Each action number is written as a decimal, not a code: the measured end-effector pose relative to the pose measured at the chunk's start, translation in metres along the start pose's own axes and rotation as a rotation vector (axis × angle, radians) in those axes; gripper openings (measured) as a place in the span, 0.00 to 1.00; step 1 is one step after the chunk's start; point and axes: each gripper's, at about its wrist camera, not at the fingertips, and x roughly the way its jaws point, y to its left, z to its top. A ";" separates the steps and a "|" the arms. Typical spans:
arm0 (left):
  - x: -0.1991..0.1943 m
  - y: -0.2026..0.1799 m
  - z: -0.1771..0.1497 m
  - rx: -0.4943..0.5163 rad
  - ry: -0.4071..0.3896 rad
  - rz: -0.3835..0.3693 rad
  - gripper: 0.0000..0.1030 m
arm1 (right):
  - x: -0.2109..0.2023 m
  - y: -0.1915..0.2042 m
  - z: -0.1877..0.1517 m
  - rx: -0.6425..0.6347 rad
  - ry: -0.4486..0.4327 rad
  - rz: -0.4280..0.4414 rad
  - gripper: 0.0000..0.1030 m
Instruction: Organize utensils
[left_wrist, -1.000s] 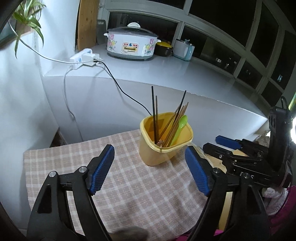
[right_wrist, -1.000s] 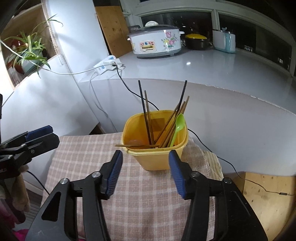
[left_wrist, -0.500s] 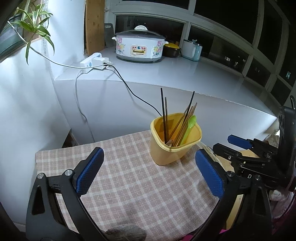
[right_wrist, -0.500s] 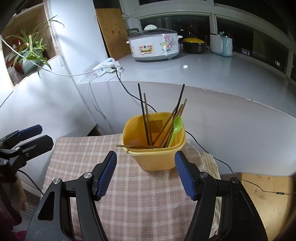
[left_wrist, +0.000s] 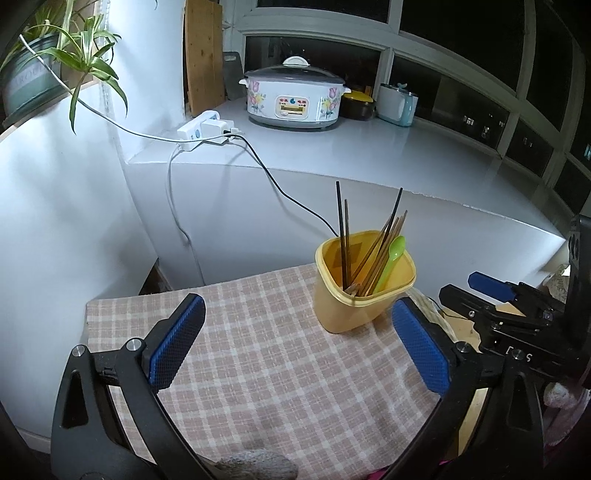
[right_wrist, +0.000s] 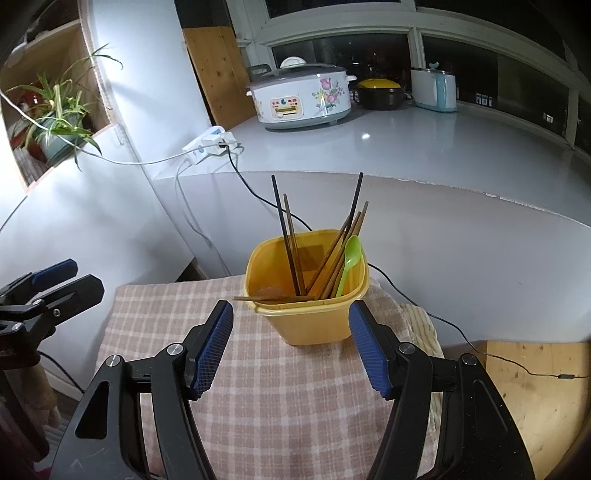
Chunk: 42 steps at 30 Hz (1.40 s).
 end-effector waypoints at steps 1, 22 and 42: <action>0.000 0.000 0.000 0.002 -0.001 0.002 1.00 | 0.000 0.000 0.000 0.001 -0.001 0.001 0.63; -0.005 0.002 0.007 -0.033 -0.025 -0.024 1.00 | 0.004 -0.002 0.002 0.028 0.006 0.003 0.63; -0.005 0.006 0.013 -0.038 -0.037 -0.039 1.00 | 0.009 -0.003 0.004 0.051 0.011 0.001 0.63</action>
